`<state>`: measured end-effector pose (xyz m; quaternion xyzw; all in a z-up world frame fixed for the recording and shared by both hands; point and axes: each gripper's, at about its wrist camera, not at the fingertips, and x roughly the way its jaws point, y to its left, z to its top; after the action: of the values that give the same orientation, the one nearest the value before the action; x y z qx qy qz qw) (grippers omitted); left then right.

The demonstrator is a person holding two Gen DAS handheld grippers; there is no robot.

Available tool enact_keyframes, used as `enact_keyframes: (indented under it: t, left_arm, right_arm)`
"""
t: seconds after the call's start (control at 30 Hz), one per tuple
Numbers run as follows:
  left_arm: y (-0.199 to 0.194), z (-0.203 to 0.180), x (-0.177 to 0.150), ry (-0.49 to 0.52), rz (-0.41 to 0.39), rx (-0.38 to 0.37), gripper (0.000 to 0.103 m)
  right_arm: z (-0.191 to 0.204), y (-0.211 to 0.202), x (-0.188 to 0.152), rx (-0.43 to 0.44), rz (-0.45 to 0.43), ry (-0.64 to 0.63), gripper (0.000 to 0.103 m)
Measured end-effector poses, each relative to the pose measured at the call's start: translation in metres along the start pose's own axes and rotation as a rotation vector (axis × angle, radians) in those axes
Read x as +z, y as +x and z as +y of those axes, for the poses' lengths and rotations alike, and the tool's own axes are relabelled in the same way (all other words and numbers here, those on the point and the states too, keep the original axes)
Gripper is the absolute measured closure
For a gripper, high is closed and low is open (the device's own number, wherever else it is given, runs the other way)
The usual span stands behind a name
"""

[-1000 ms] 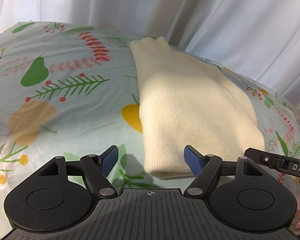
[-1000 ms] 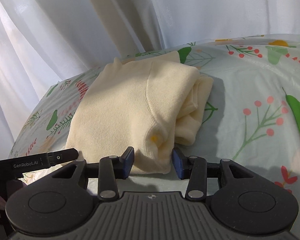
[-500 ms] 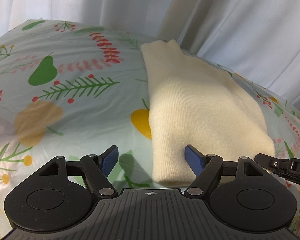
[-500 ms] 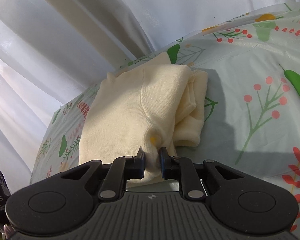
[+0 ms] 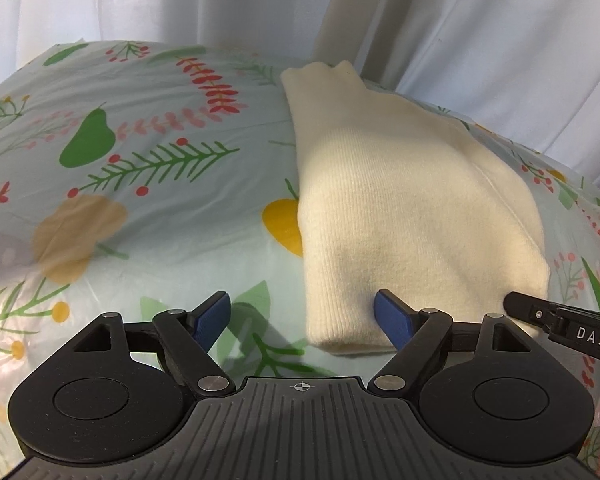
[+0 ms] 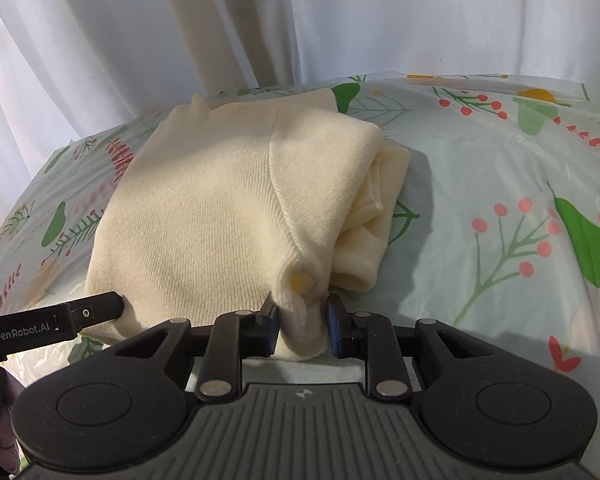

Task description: Fold small clothes

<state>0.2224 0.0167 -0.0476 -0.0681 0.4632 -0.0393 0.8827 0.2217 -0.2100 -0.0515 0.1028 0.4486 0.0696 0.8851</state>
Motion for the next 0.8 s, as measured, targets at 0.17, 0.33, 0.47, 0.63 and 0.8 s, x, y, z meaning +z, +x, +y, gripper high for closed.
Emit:
enact_keyframes:
  t: [0.17,0.33,0.47,0.63,0.8]
  left_arm:
    - [-0.001,0.000,-0.001,0.006,0.011,-0.002,0.018]
    - [-0.010,-0.003,-0.004,0.025,0.006,-0.022,0.018]
    - [-0.014,-0.018,-0.005,0.116,-0.005,-0.049,0.018]
    - [-0.002,-0.026,-0.005,0.154,0.006,-0.041,0.018]
    - [0.006,-0.013,-0.002,0.069,0.017,-0.060,0.017]
  right_arm:
    - [0.005,0.000,0.001,-0.025,0.008,-0.023,0.079]
    - [0.008,-0.002,0.004,-0.043,0.023,-0.026,0.077]
    - [-0.002,-0.004,0.006,0.007,0.026,0.063,0.074]
    - [-0.015,0.002,0.004,0.069,0.034,0.165,0.072]
    - [-0.016,0.002,0.006,0.105,0.042,0.178,0.082]
